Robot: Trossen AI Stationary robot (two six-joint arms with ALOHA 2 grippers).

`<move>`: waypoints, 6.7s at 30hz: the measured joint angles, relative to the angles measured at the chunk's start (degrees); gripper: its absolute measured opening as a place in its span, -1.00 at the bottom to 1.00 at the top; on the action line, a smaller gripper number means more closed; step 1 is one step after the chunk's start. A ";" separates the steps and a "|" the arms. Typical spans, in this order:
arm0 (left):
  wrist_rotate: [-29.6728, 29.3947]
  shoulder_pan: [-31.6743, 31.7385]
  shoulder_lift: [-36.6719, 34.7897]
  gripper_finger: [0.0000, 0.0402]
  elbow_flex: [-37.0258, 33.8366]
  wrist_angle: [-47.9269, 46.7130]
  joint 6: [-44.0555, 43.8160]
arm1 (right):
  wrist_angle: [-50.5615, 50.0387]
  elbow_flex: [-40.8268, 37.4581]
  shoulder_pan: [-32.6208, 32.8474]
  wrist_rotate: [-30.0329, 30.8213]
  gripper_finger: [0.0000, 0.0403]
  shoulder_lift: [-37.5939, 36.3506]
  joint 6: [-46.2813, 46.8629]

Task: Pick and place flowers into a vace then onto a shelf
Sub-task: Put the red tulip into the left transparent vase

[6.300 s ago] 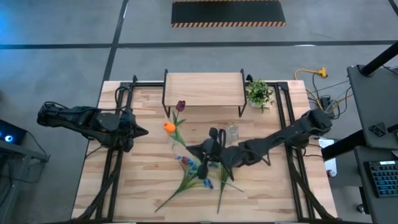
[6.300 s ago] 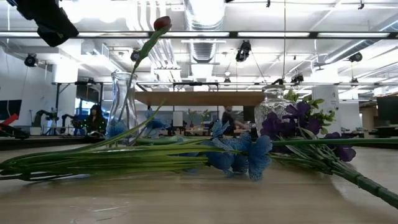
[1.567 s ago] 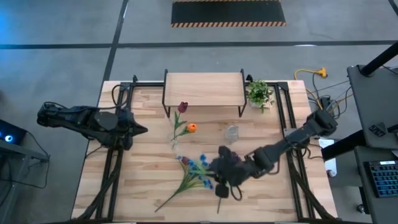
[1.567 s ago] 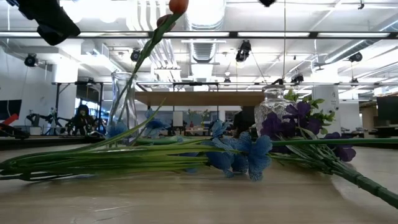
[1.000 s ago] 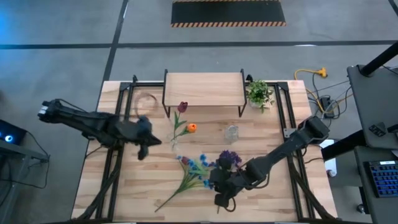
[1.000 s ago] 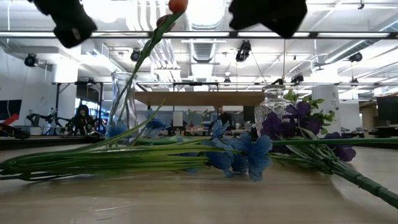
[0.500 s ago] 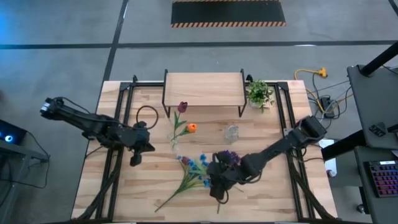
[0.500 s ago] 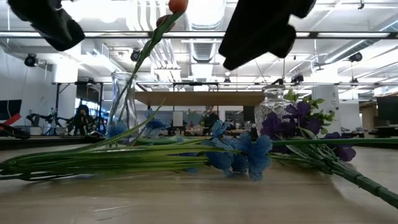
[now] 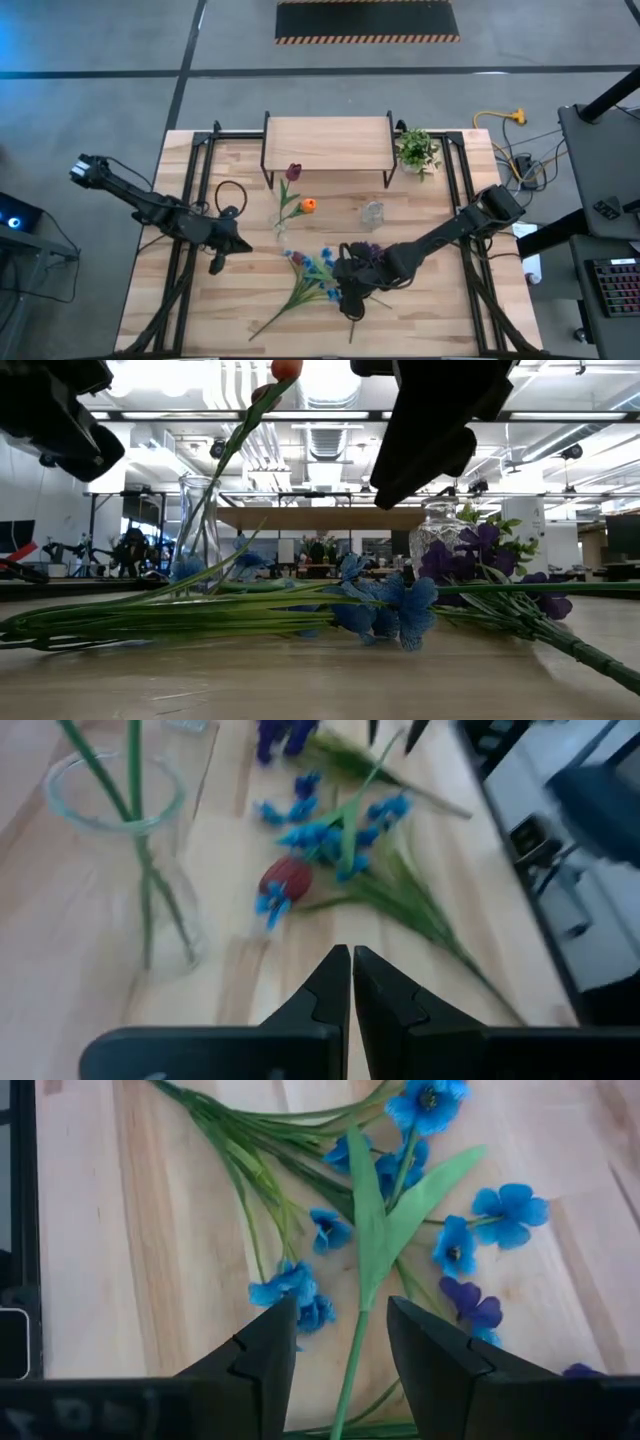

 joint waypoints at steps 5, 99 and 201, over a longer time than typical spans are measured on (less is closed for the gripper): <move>-1.39 -2.87 -1.86 -1.00 -5.30 6.02 -1.25 | 0.23 -0.32 0.27 0.01 -0.29 0.00 0.16; -4.27 -12.03 4.61 -1.00 -10.73 14.47 -13.53 | 2.99 1.35 -1.83 -4.11 -0.95 7.22 4.40; -13.91 -12.00 -2.18 -1.00 -10.73 12.46 -11.47 | 84.88 25.22 -7.13 34.95 -0.96 18.18 -60.60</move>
